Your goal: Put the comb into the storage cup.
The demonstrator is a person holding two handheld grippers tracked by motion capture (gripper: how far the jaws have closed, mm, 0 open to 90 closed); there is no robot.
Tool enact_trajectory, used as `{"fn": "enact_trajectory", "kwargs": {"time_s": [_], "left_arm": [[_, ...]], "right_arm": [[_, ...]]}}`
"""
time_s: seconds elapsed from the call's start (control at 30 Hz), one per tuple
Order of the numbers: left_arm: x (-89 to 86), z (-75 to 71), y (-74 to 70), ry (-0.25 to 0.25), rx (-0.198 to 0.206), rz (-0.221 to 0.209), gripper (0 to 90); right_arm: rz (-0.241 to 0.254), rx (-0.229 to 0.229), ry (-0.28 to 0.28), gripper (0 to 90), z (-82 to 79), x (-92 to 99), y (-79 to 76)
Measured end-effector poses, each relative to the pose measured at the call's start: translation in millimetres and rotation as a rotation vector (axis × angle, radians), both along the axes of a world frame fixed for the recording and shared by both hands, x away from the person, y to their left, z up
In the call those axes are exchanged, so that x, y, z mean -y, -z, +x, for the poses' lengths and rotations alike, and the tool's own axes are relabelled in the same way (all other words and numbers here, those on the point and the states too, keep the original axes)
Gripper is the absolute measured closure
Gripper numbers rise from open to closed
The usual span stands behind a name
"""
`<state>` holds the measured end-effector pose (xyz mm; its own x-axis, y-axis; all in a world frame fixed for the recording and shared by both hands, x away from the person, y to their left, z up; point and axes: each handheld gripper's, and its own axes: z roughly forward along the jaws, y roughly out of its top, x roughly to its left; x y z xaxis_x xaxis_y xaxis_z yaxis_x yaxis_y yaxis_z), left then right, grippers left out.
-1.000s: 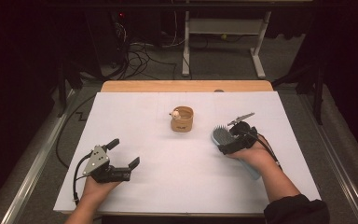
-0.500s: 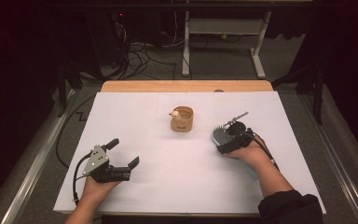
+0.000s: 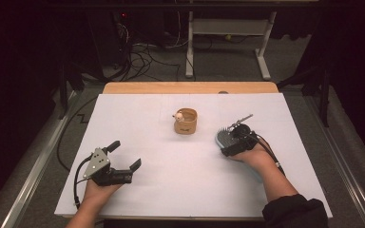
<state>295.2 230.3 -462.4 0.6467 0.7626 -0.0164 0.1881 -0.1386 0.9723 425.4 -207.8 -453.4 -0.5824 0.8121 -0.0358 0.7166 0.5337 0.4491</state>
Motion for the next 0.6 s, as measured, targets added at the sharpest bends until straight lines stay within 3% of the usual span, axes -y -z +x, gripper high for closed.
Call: {"fn": "enact_trajectory", "kwargs": {"time_s": [0.6], "left_arm": [[0.8,-0.3,0.8,0.004,-0.002,0.001,0.5]], "right_arm": [[0.002,0.005,-0.021,18.7,-0.4,-1.2,-0.6]]}}
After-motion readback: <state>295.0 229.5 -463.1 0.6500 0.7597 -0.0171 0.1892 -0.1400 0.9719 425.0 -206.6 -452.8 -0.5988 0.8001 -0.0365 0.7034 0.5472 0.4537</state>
